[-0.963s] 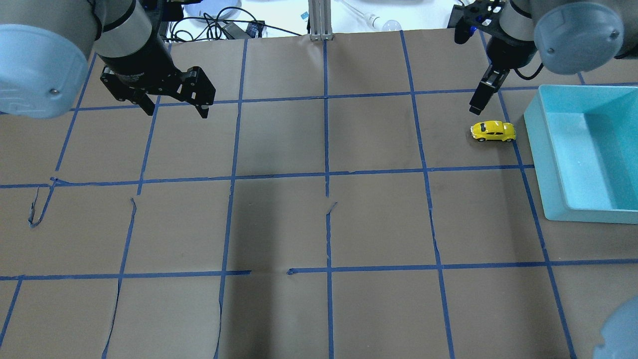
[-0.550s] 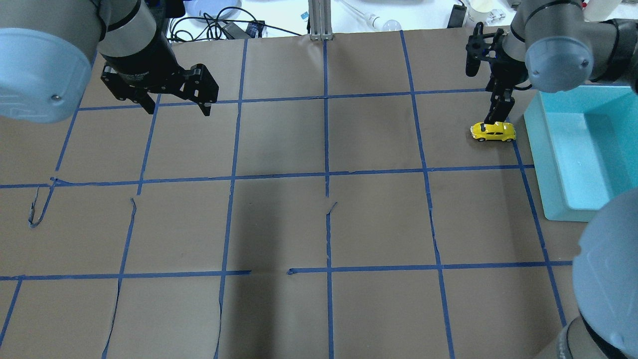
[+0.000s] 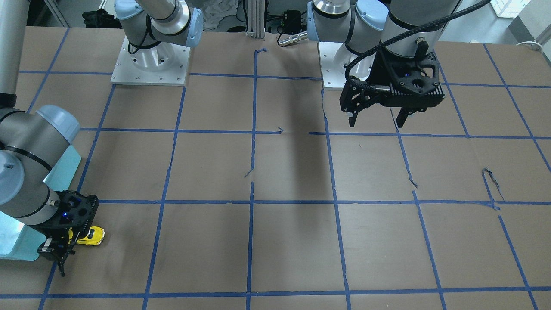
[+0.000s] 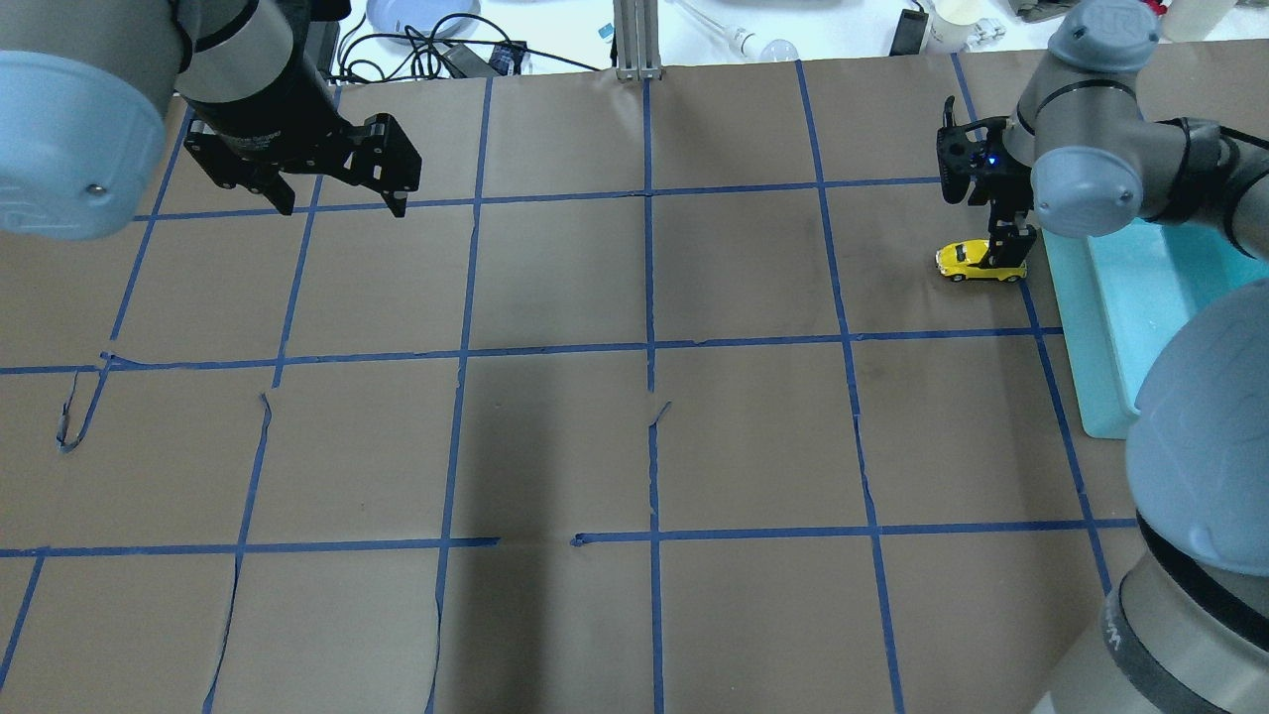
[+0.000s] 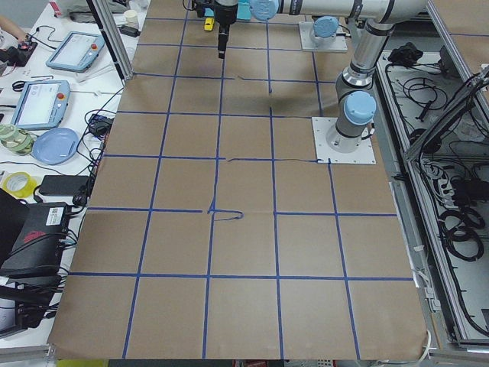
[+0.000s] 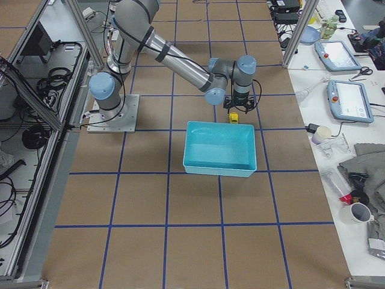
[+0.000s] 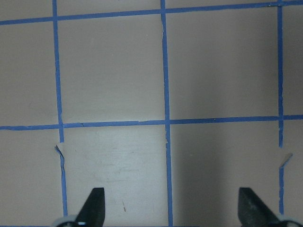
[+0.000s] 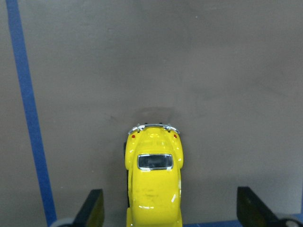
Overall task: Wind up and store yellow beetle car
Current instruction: 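Lower the right gripper onto the yellow car and close it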
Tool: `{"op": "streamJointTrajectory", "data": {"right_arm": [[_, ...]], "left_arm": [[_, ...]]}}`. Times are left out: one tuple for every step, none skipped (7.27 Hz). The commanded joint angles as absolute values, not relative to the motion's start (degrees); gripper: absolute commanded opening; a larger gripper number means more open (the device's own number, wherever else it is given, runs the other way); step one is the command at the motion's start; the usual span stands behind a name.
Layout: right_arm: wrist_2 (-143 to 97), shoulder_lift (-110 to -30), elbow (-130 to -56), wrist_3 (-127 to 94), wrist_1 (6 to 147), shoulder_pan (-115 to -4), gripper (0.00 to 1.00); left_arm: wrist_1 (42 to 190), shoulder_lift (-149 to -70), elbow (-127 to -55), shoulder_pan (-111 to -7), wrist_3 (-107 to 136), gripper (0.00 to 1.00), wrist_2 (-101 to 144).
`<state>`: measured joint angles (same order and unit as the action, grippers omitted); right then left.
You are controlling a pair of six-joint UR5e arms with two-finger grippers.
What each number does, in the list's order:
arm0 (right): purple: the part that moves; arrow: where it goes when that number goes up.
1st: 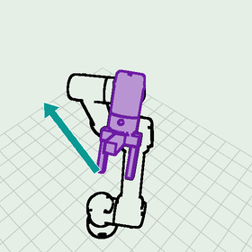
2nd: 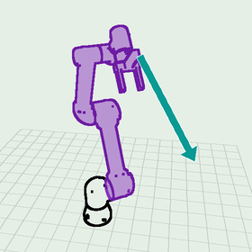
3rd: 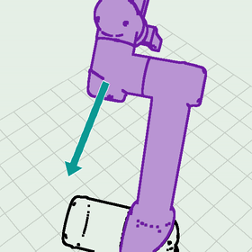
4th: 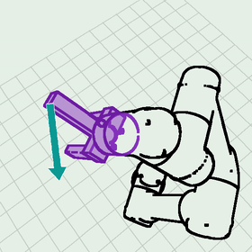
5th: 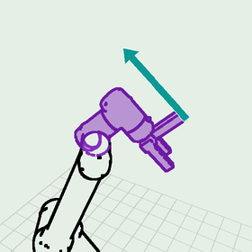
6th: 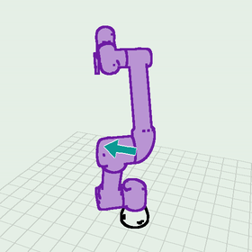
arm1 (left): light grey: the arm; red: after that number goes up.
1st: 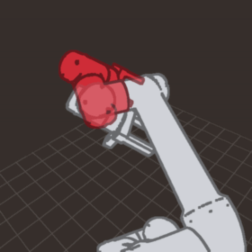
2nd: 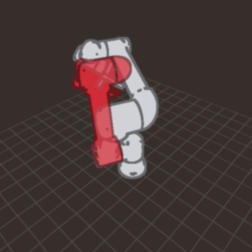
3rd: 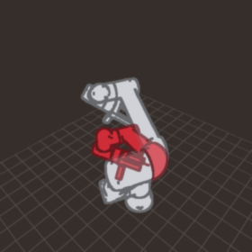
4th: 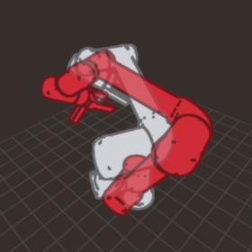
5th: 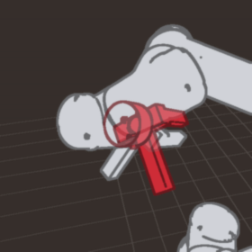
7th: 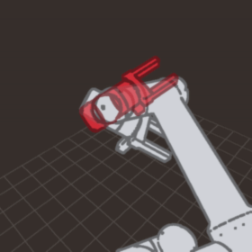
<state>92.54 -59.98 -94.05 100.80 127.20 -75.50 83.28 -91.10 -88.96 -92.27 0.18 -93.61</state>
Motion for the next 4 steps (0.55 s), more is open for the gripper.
{"op": "streamJointTrajectory", "data": {"right_arm": [[93.16, -59.06, -95.71, 102.21, 128.92, -75.41, 0.93], [93.34, -59.06, -95.8, 102.39, 128.85, -75.41, 0.85], [93.77, -58.98, -95.8, 103.44, 128.85, -75.41, 0.73], [94.04, -58.97, -95.8, 104.06, 128.93, -75.41, 0.45]], "left_arm": [[83.23, -91.05, -88.86, -92.2, 0.09, 1.0, -93.69], [83.23, -91.05, -88.94, -92.28, 0.09, 1.0, -93.6], [83.15, -90.97, -88.95, -92.29, 0.09, 1.0, -93.69], [83.14, -91.05, -89.03, -92.29, 0.09, 1.0, -93.78]]}}
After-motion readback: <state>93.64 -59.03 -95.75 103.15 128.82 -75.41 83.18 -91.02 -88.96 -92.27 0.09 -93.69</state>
